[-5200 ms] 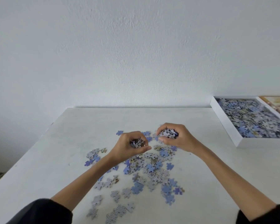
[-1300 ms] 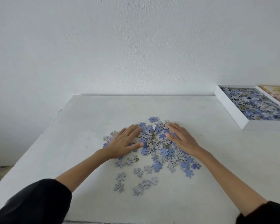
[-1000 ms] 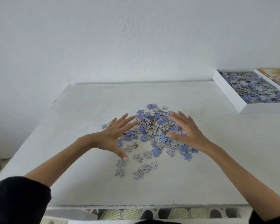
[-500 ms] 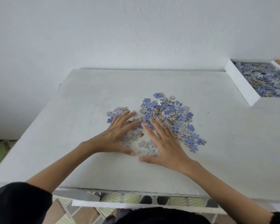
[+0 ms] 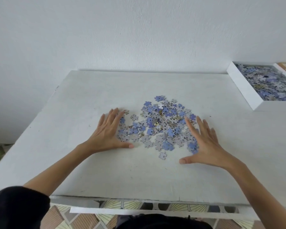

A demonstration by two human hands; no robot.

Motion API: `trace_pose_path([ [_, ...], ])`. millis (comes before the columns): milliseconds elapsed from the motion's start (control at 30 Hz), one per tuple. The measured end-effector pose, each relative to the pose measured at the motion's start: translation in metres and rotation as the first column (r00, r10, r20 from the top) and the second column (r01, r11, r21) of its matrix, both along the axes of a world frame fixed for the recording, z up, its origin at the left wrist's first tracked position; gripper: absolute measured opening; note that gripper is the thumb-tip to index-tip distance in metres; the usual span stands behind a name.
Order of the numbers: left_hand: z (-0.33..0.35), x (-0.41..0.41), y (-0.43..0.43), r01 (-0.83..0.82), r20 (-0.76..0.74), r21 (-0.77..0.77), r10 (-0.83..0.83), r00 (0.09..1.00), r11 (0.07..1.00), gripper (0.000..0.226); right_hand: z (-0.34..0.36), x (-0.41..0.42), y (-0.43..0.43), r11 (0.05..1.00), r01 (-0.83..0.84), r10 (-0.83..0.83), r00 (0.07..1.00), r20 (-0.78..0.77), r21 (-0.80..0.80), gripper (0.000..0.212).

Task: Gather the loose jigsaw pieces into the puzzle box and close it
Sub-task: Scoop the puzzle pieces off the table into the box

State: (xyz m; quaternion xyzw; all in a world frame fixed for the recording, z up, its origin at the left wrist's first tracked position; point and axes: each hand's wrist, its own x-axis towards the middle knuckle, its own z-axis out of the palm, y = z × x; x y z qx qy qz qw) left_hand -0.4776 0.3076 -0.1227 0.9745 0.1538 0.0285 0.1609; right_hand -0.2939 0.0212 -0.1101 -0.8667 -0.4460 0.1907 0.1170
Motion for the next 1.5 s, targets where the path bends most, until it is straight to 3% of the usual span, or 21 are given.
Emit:
trace_pose_path([
  [233,0.004,0.037,-0.023,0.108,0.003,-0.039,-0.108,0.994,0.993,0.134,-0.006,-0.004,0.024,0.995,-0.01,0.004,0.998,0.069,0.1,0.129],
  [500,0.015,0.06,-0.022,0.187,0.015,-0.102,-0.186,0.982,0.977,0.125,0.009,0.025,0.054,0.981,-0.186,0.188,0.982,-0.033,0.062,0.127],
  [633,0.025,0.075,-0.018,0.186,0.027,-0.104,-0.185,0.982,0.977,0.127,0.026,0.057,0.081,0.976,-0.085,0.094,0.995,-0.036,0.202,0.126],
  [767,0.017,0.079,-0.027,0.249,-0.11,-0.059,-0.255,0.961,0.967,0.133,0.033,0.077,0.113,0.97,-0.067,0.103,0.984,-0.145,0.233,0.086],
  [833,0.014,0.079,-0.028,0.244,-0.136,-0.047,-0.248,0.959,0.969,0.132,0.03,0.078,0.127,0.977,-0.129,0.149,0.983,-0.11,0.172,0.081],
  [933,0.013,0.079,-0.028,0.204,-0.115,-0.036,-0.207,0.972,0.978,0.127,0.016,0.08,0.141,0.969,-0.239,0.238,0.971,0.028,0.068,0.104],
  [1000,0.014,0.077,-0.025,0.172,-0.088,-0.046,-0.175,0.981,0.984,0.122,0.007,0.081,0.137,0.962,-0.26,0.254,0.964,0.073,0.082,0.109],
  [1100,0.015,0.07,-0.02,0.16,-0.085,-0.081,-0.167,0.982,0.984,0.123,0.007,0.08,0.116,0.95,-0.263,0.267,0.964,0.002,0.169,0.094],
  [1167,0.015,0.065,-0.018,0.182,-0.098,-0.103,-0.192,0.977,0.978,0.13,0.01,0.078,0.1,0.944,-0.304,0.307,0.952,-0.006,0.131,0.091],
  [1300,0.015,0.068,-0.02,0.241,-0.079,-0.111,-0.25,0.965,0.964,0.136,0.017,0.072,0.081,0.912,-0.406,0.404,0.914,-0.045,-0.065,0.114],
  [1500,0.019,0.091,-0.026,0.276,-0.114,-0.12,-0.289,0.95,0.954,0.141,0.017,0.065,0.091,0.922,-0.368,0.36,0.929,-0.087,-0.122,0.136],
])
